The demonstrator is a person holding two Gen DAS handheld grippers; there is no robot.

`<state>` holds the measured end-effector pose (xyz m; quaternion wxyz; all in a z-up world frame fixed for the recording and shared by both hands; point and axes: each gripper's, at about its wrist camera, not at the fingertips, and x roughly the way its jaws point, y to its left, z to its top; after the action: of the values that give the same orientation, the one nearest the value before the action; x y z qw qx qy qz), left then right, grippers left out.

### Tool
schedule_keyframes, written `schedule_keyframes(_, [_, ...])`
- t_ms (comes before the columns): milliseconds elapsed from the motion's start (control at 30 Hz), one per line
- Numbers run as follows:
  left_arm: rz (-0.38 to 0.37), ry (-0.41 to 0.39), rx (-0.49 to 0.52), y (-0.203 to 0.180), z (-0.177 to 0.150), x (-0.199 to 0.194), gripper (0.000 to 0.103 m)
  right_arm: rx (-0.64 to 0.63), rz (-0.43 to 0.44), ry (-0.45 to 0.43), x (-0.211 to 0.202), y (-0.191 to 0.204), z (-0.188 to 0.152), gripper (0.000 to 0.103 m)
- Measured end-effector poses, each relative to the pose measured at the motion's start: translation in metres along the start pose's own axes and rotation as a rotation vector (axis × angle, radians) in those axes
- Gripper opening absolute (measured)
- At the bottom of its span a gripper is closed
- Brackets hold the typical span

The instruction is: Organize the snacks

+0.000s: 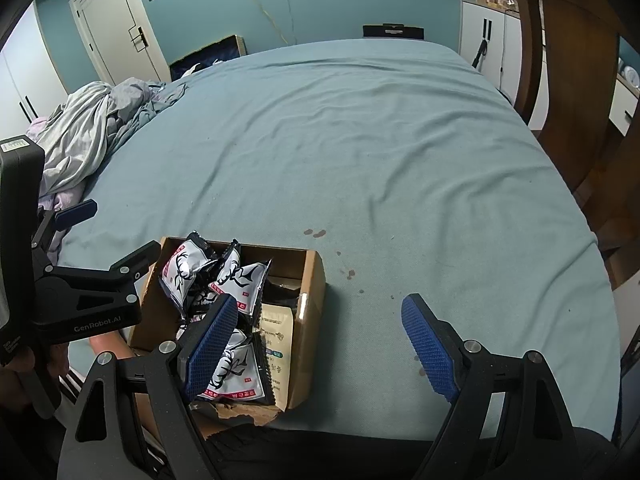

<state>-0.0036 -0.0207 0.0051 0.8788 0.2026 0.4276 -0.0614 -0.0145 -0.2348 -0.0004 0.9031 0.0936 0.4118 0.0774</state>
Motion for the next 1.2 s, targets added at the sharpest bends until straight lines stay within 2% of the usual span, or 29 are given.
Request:
schedule_keyframes(867, [0.025,-0.017,0.023,-0.006,0.002,-0.004,0.103,-0.004,0.001,0.009,0.0,0.0,0.0,0.084])
schedule_keyframes(1200, [0.01,-0.016,0.056,-0.014,-0.002,-0.006,0.103,-0.026,0.0,0.011,0.001,0.001,0.001,0.084])
